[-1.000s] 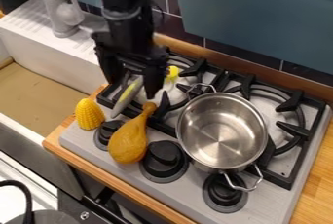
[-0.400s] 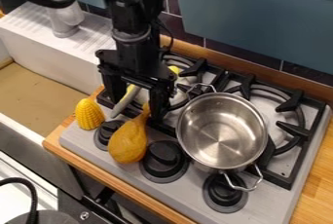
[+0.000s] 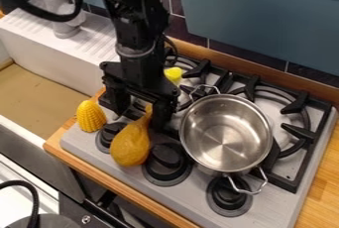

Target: Puts the orange object in the pot

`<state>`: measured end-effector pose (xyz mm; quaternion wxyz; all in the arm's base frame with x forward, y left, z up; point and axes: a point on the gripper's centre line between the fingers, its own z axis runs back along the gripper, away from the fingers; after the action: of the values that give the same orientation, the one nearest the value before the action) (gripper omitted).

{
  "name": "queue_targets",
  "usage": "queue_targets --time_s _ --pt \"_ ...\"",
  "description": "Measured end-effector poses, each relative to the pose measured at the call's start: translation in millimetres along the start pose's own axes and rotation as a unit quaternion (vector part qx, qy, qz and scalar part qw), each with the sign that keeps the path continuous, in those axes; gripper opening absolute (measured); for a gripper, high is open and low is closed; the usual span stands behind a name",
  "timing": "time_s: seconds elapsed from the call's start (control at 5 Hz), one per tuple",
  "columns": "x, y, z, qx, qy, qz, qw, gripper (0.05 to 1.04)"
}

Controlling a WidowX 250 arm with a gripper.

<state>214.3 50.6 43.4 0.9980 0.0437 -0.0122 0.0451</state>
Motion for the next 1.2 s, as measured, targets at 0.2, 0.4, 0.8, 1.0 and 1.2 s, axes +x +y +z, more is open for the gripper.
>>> queue_targets --time_s 0.2,0.4,0.8,1.0,1.2 --pt "0.3 -1.7 -5.2 0.001 0.006 0.001 1.0 1.0" --pt "2.1 -1.8 -5.5 0.001 0.0 0.003 1.0 1.0" --pt "-2.0 -4.4 -9.7 -0.001 0.006 0.005 1.0 1.0" --pt "-3.5 -6.6 -12.4 0.002 0.002 0.007 1.0 1.0" --pt "-3.6 -7.3 -14.1 0.004 0.002 0.01 0.9999 1.0"
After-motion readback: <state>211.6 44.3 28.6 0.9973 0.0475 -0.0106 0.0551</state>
